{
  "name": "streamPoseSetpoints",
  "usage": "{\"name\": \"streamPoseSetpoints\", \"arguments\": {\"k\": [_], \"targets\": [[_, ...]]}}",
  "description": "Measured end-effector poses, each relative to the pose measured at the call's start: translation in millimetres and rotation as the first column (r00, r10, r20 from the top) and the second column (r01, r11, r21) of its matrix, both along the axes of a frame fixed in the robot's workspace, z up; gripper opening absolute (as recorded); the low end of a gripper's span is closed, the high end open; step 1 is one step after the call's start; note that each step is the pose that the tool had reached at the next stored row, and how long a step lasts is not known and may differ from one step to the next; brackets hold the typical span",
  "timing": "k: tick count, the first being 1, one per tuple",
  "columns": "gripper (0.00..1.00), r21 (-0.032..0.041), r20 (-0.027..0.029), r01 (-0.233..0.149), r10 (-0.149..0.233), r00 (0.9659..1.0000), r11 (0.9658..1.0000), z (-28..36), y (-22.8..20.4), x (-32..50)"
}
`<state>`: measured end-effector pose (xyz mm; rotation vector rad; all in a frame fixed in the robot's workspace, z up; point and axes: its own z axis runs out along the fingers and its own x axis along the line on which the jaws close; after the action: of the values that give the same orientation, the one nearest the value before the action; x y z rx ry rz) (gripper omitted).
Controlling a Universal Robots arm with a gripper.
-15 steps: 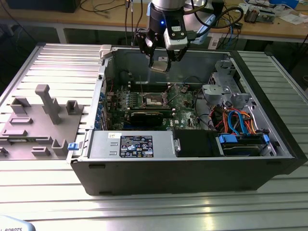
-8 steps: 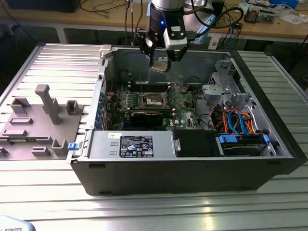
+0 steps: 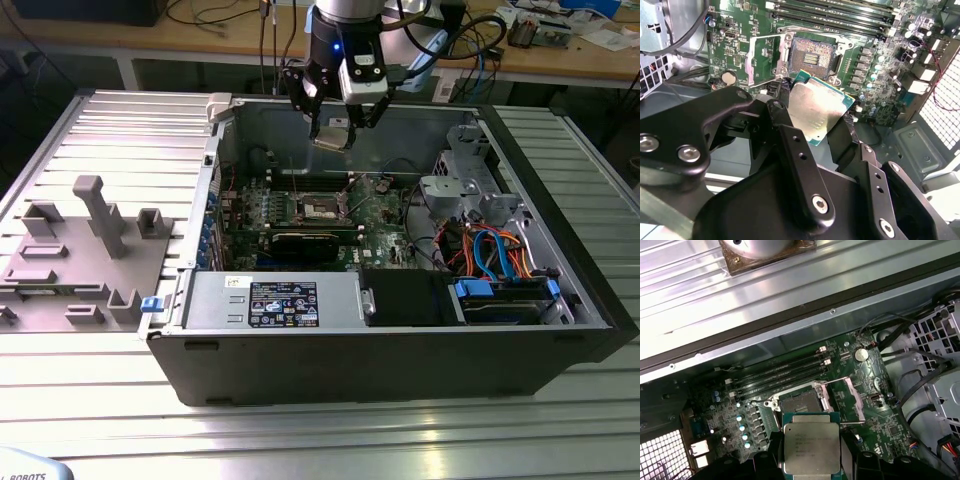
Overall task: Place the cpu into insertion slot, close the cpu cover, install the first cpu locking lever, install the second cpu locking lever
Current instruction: 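Place the cpu into insertion slot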
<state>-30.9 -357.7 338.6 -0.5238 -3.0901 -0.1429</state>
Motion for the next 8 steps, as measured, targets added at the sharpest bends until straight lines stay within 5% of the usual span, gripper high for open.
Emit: {"name": "streamPoseSetpoints", "arguments": {"k": [8], "targets": [[0.54, 0.0, 0.0, 0.014, -0.014, 0.9999, 0.9999, 0.0, 0.0, 0.0]]}}
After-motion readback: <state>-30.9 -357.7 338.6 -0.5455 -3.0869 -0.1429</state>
